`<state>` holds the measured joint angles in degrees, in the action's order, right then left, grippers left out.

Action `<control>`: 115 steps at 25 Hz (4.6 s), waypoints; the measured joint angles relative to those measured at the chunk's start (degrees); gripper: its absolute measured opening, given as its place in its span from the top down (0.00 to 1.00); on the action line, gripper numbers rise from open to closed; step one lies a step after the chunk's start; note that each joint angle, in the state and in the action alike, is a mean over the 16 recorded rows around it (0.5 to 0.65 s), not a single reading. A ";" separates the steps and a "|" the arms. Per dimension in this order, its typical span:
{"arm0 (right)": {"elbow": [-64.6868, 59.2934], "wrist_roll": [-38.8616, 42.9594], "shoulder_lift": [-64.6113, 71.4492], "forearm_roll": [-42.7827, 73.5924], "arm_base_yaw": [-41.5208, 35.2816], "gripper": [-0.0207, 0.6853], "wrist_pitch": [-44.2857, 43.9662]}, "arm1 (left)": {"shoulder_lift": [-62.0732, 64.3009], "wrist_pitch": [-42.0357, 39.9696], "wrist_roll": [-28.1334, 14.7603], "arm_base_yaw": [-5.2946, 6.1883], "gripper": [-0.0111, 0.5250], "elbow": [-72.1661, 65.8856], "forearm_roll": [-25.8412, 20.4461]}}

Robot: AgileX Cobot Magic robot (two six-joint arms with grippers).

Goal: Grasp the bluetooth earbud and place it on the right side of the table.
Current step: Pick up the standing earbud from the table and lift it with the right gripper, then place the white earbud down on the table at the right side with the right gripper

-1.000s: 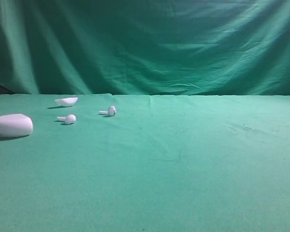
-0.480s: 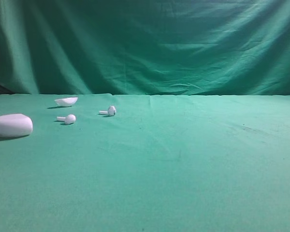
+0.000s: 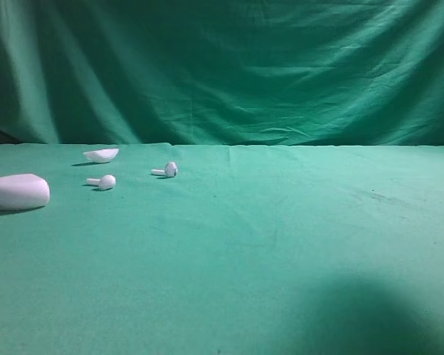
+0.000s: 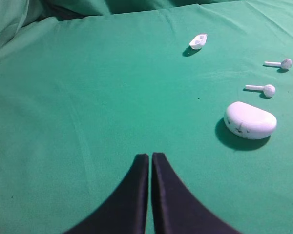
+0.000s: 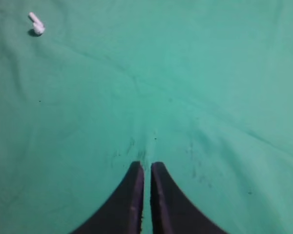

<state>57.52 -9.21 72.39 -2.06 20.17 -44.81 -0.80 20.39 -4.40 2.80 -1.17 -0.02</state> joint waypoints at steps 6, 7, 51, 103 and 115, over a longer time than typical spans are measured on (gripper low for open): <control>14.55 -4.93 15.73 -0.14 6.19 0.90 -8.20 | 0.00 0.00 0.00 0.00 0.98 0.00 0.00; 17.26 -5.59 18.42 -0.15 7.08 0.90 -9.58 | 0.00 0.00 0.00 0.00 0.98 0.00 -0.01; 70.72 -3.67 69.15 -2.49 16.93 0.65 -21.12 | 0.00 0.00 0.00 0.00 0.98 0.00 -0.01; -3.42 10.89 27.65 6.14 -4.15 0.83 12.36 | 0.00 0.00 0.00 0.00 0.98 0.00 -0.03; -3.26 11.08 27.80 6.92 -4.15 0.51 13.81 | 0.00 0.00 0.00 0.00 0.98 0.00 -0.05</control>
<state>54.25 1.86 100.20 4.86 16.02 -30.99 -0.80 20.39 -4.40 2.80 -1.17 -0.07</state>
